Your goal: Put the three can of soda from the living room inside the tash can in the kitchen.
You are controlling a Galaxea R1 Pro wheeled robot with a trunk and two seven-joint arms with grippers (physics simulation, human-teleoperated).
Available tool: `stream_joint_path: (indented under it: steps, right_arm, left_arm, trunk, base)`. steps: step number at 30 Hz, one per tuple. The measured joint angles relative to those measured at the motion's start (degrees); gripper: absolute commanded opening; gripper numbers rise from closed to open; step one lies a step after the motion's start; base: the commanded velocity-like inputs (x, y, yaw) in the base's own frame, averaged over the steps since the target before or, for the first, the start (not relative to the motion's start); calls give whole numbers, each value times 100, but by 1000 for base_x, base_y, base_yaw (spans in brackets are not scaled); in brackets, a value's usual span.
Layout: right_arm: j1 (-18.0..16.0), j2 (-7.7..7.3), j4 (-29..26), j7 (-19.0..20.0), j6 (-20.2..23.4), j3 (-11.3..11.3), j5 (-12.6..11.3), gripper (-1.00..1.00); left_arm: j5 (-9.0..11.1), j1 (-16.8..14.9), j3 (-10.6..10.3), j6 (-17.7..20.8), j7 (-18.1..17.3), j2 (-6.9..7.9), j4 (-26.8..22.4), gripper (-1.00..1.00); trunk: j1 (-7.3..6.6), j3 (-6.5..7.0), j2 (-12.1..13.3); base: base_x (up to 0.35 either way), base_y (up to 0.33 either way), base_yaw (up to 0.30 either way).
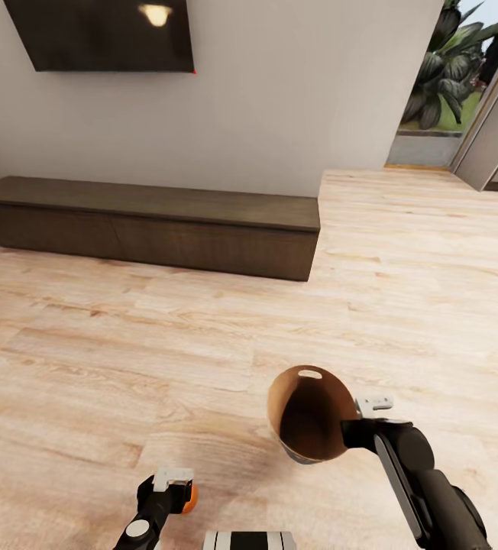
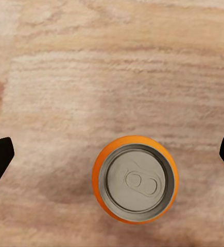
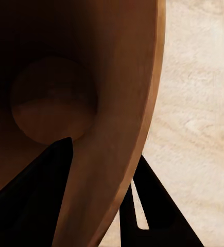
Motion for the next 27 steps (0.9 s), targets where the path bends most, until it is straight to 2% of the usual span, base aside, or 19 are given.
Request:
stream_joint_path:
  steps: [9,27]
  right_arm:
    - [-140,-24,-165,2,6,-15,-18,-100]
    - [-157,-26,-178,2,7,-21,-23,-100]
  left_arm:
    - [0,0,0,0,0,-3,0,100]
    - [0,0,0,0,0,-1,0,100]
  trunk:
    - [0,-15,0]
    - [0,-165,0]
  base:
    - [0,0,0]
    - [0,0,0]
